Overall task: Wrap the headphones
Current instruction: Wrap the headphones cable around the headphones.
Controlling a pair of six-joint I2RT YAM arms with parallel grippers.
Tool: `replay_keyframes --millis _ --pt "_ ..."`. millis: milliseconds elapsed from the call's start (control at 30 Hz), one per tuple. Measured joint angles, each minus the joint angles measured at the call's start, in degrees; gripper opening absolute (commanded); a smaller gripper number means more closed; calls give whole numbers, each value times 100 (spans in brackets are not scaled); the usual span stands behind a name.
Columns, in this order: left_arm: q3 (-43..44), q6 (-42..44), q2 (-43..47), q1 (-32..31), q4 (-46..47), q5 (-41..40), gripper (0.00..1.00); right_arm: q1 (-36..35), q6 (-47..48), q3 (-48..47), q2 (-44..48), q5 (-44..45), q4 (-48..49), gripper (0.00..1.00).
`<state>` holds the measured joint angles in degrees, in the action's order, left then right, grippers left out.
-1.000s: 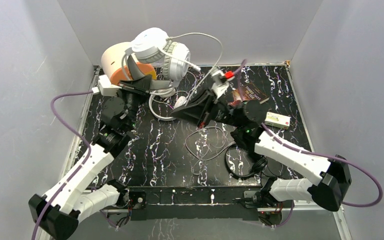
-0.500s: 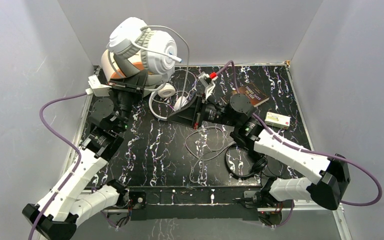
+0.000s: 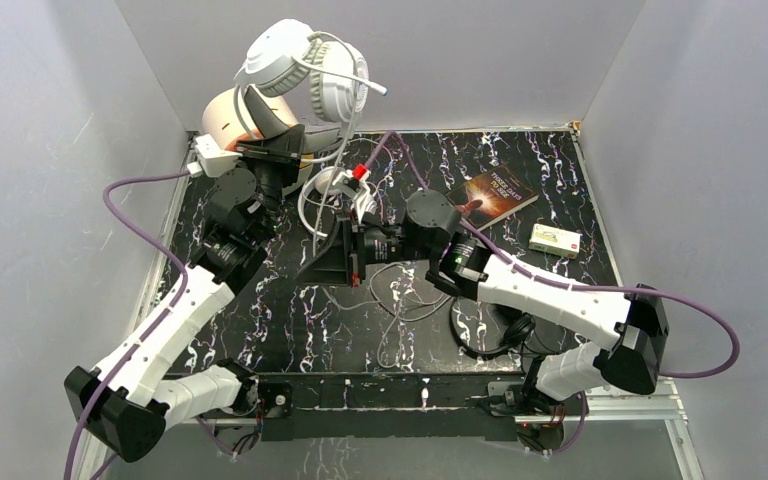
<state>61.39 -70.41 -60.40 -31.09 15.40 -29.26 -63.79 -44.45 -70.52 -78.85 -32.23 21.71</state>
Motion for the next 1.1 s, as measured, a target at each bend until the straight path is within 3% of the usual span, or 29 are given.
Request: replay_keyframes --millis 233,400,700,900,1100 --pt "210 192 -107 11 -170 116 0 -37 328 -122 -98 -50 -901 1" --pt "247 20 -61 208 -289 667 0 -76 693 -81 -94 61 -1432 4" --pt "249 -323 -278 540 -820 1598 0 -291 1491 -107 -24 981 -2645 8" --pt "214 -619 -328 601 -1217 2181 0 -339 1801 372 494 2076 -2719 0" --pt "221 -844 -376 1115 -1427 3974 0 -330 2450 673 1016 3010 -3034 0"
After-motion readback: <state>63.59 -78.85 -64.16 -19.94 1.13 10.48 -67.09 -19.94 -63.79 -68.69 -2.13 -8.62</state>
